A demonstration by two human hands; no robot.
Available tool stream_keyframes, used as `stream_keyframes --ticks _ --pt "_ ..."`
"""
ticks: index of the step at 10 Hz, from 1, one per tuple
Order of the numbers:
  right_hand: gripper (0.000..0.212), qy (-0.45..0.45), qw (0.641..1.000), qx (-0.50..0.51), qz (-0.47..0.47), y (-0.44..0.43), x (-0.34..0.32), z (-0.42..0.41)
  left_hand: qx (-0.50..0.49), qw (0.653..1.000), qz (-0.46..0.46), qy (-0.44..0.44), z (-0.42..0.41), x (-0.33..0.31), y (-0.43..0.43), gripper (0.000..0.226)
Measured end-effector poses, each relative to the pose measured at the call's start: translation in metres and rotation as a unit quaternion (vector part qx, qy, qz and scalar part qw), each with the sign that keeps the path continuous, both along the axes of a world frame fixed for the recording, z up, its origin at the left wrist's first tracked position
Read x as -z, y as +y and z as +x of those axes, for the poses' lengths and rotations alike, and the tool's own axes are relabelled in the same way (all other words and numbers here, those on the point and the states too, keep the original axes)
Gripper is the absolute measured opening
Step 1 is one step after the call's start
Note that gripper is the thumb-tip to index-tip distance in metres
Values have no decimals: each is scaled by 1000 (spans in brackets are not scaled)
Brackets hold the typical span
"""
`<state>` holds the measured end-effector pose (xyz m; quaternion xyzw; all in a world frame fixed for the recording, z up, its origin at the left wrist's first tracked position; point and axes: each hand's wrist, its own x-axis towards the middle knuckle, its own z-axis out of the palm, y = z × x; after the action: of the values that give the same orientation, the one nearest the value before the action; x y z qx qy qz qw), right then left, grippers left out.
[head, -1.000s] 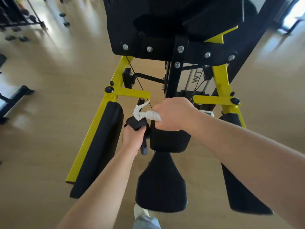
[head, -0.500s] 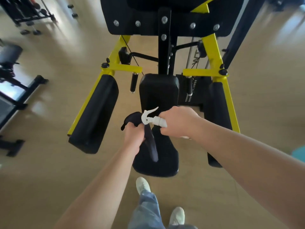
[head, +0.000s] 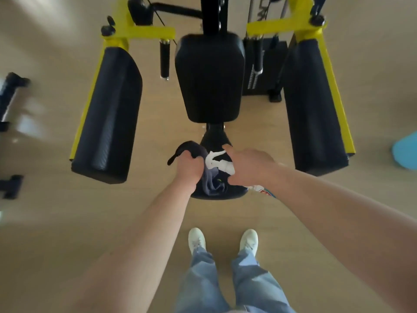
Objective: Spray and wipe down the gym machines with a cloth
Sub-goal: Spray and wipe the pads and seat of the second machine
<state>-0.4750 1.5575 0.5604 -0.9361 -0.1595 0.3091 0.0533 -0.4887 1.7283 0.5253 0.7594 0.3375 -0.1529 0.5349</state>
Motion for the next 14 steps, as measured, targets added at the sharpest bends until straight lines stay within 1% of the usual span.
stream_keyframes --ticks 1,2,3,4,5,6,7,8,9,10,11,12,13,14 --pt "93 34 999 -6 -42 8 36 -6 10 999 -27 20 10 21 9 27" --pt "94 71 995 -12 -72 18 68 -15 -6 997 -51 50 17 38 18 24" --pt "84 84 994 0 -74 24 89 -18 8 998 -32 62 18 56 29 13" --pt "69 97 992 27 -72 30 112 -20 75 994 11 76 17 76 38 11" --pt "62 128 987 78 -61 33 135 -18 134 986 63 71 18 108 44 10" --pt "63 148 981 123 -40 34 151 -20 163 975 143 50 15 125 38 13" --pt "61 161 972 169 -23 31 167 -19 334 928 153 52 9 145 35 13" --pt "69 173 963 205 -8 21 178 -13 477 866 122 83 8 167 46 45" --pt "77 208 934 286 52 7 182 -9 357 920 152 -56 12 184 50 42" --pt "75 260 873 377 167 -4 187 -5 324 899 259 -137 17 200 46 30" --pt "67 308 784 468 268 -9 201 -3 439 850 292 -18 17 218 32 73" --pt "55 314 716 520 344 -9 210 -5 514 796 318 20 3 231 19 88" --pt "35 287 661 555 415 -8 221 -5 536 745 392 -65 -14 249 26 79" --pt "17 296 621 563 458 -9 223 -4 509 728 426 -171 -16 263 41 54"
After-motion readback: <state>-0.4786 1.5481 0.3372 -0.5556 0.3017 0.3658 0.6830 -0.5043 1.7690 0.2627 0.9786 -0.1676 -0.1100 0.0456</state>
